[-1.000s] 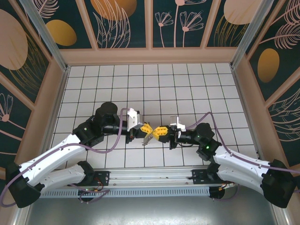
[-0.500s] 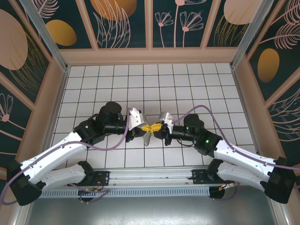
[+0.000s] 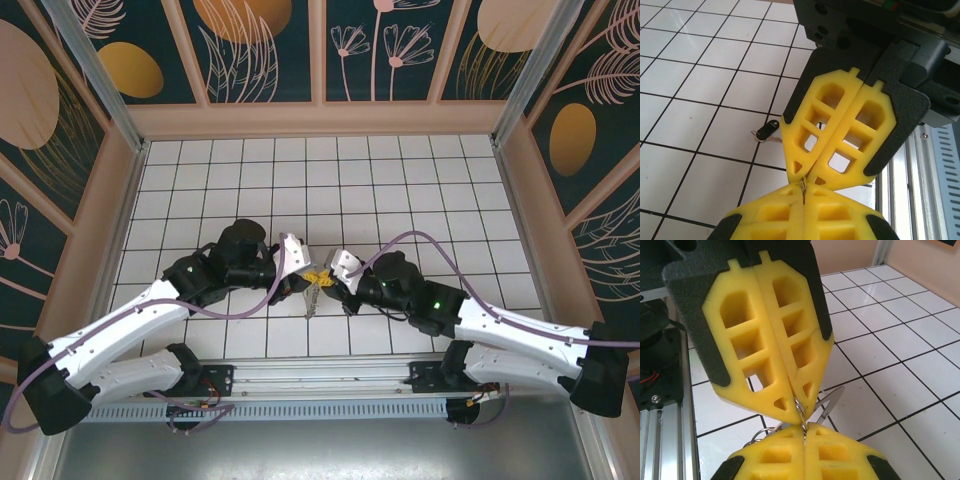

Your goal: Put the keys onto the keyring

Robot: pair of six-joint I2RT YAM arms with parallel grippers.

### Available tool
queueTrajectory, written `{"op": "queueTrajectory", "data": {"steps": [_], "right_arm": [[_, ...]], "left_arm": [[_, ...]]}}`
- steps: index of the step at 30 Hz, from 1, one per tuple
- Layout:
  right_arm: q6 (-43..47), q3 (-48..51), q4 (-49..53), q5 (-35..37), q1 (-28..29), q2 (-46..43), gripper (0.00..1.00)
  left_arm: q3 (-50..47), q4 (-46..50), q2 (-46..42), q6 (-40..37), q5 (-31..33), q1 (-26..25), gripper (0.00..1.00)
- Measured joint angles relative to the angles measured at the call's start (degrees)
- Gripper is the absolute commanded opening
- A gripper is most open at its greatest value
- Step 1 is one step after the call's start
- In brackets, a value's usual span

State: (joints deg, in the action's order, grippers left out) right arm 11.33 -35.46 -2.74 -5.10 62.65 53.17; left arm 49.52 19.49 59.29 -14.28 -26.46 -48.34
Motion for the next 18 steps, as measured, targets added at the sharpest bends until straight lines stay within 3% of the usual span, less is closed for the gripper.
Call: {"op": "queueTrajectory", "data": {"steps": [2, 5, 9, 18], "right_arm": [[-0.3, 0.9, -1.4, -0.1, 0.0, -1.0, 0.16], [-1.6, 3.0, -5.0, -1.9, -0.4, -3.5, 0.24], [-4.7, 6.1, -10.6, -6.4, -2.3, -6.9, 0.28], [-10.4, 11.5, -19.6, -15.1, -6.5, -12.2, 0.26]], "left_arm": [[-0.9, -1.7, -1.0, 1.2, -0.3, 0.0, 0.00], [-2.9, -5.9, -3.1, 4.1, -2.3, 0.0, 0.00], [-6.6, -14.0, -6.5, 9.0, -6.5, 0.0, 0.00], [-11.2, -29.9, -8.1, 17.6, -14.4, -0.1, 0.00]]}}
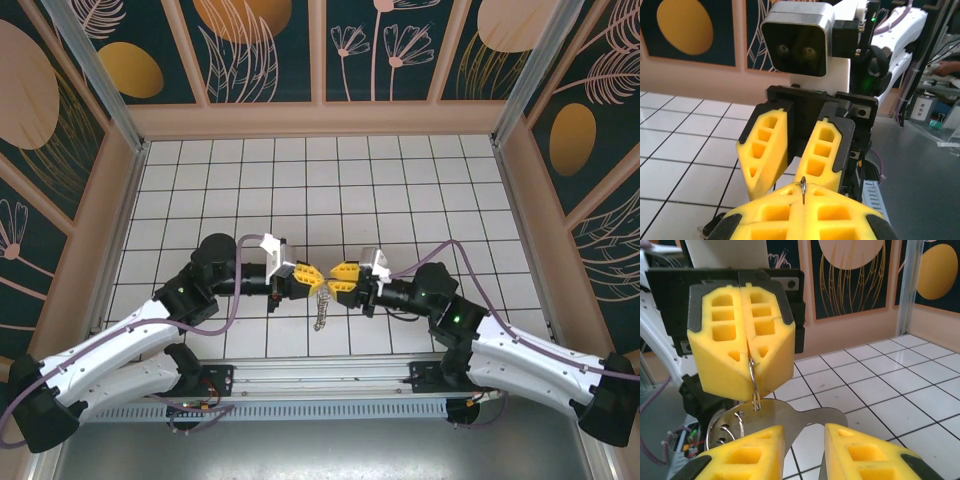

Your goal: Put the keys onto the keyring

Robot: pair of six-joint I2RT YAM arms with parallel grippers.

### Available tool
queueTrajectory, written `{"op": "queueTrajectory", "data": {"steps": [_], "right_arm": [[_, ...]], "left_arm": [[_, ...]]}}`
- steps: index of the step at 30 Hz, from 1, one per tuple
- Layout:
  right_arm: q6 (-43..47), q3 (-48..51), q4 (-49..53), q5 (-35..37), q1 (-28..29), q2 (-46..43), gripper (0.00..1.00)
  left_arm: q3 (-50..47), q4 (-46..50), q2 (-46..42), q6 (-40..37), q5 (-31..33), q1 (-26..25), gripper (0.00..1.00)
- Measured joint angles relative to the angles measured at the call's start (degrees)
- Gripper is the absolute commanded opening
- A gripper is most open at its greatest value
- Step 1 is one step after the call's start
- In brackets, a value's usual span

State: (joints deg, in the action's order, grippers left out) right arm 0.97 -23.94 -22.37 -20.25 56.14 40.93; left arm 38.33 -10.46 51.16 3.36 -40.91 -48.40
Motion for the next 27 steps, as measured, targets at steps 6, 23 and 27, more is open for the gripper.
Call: {"op": "queueTrajectory", "data": {"steps": [6, 23, 27], "right_arm": [[-1.3, 0.8, -4.3, -4.3, -0.2, -0.1, 0.24], [-2.1, 1.9, -9.7, -8.2, -0.2, 1.3, 0.10], [-2.7, 1.9, -10.0, -8.2, -0.3, 1.4, 0.00]], "left_arm": [[-1.2, -3.2, 0.0, 1.4, -1.4, 0.0, 0.00], [-1.7, -4.3, 0.3, 1.7, -2.8, 0.0, 0.00], [-1.7, -4.3, 0.3, 1.6, -2.8, 0.1, 0.00]]}}
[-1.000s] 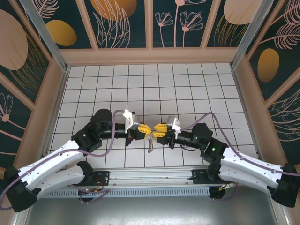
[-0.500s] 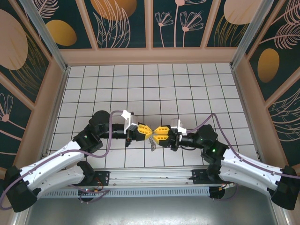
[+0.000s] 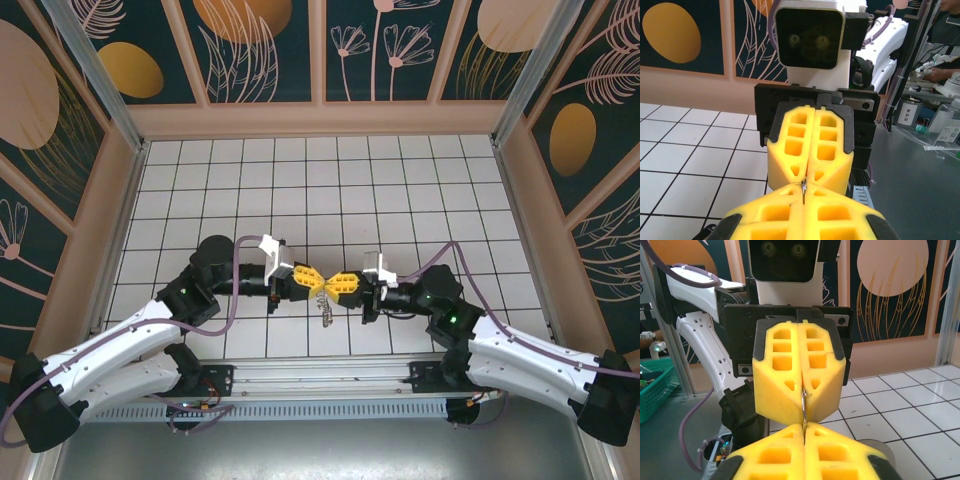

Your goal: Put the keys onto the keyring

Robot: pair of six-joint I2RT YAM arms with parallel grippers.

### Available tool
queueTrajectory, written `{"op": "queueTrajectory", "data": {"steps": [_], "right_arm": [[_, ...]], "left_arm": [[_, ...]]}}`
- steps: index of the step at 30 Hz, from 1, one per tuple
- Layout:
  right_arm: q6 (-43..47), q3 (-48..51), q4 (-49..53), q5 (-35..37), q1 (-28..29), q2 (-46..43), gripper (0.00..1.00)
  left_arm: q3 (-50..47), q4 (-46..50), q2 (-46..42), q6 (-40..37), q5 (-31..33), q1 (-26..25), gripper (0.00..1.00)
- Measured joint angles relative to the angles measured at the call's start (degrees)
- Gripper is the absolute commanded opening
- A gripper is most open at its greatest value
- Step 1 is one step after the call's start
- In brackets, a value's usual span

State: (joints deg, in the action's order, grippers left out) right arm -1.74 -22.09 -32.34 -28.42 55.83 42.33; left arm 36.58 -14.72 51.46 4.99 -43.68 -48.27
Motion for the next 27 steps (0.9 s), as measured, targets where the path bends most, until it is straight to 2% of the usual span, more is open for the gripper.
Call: {"op": "queueTrajectory", "data": {"steps": [8, 10, 14, 18, 23, 27], "right_arm": [[1.4, -0.9, 4.4, 2.1, 0.2, -0.3, 0.00], [2.6, -2.2, 7.4, 3.5, 0.4, -0.3, 0.00], [5.9, -5.4, 14.1, 8.6, 2.4, -0.1, 0.00], [9.0, -8.2, 20.4, 15.3, 5.4, 1.4, 0.00], [11.8, -9.3, 25.4, 22.0, 8.5, 3.1, 0.00], [13.1, -9.7, 27.1, 24.6, 9.5, 3.6, 0.00]], "left_arm": [[2.7, 7.6, 0.5, -2.6, 1.4, 0.0, 0.00], [4.2, 10.5, 1.0, -3.6, 2.3, 0.1, 0.03], [7.2, 16.3, 2.0, -5.8, 4.1, 0.3, 0.04], [8.9, 21.0, 3.0, -7.7, 5.8, 0.7, 0.11], [9.2, 25.4, 4.9, -9.2, 7.3, 0.7, 0.14], [9.4, 27.0, 5.5, -10.1, 8.0, 0.7, 0.09]]}}
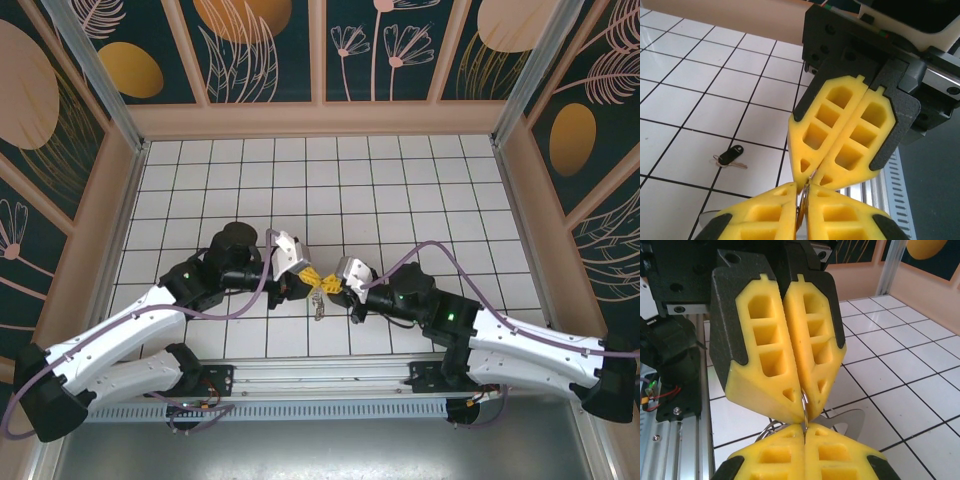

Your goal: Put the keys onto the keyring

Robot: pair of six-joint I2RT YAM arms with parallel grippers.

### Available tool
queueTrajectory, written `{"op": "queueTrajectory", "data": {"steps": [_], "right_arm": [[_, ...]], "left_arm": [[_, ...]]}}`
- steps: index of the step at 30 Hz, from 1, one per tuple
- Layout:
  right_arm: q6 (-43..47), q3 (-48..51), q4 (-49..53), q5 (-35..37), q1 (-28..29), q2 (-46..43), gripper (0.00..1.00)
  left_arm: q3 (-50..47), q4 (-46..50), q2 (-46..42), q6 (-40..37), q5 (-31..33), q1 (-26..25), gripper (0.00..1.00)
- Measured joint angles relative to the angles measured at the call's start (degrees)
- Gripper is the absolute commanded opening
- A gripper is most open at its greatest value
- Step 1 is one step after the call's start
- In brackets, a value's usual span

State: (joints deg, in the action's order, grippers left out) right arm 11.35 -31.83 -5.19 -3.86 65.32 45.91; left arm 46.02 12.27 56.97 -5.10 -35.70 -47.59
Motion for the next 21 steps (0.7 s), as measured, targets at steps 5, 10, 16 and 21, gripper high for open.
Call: {"op": "queueTrajectory", "data": {"steps": [5, 10, 16, 21], "right_arm": [[1.4, -0.8, 1.6, 2.9, 0.8, 0.2, 0.00], [3.1, -2.1, 2.8, 6.3, 2.4, 2.2, 0.00], [4.9, -3.4, 4.3, 10.6, 4.5, 4.5, 0.00], [6.2, -3.8, 4.3, 14.5, 6.3, 5.2, 0.00]], "left_arm": [[1.8, 2.4, 1.2, -1.9, 0.3, -0.1, 0.07], [2.0, 4.4, 1.4, -3.0, 1.1, -0.1, 0.11], [2.0, 6.3, 1.4, -3.9, 2.4, -0.1, 0.00], [1.6, 6.4, 0.9, -3.9, 3.3, -0.1, 0.00]]}}
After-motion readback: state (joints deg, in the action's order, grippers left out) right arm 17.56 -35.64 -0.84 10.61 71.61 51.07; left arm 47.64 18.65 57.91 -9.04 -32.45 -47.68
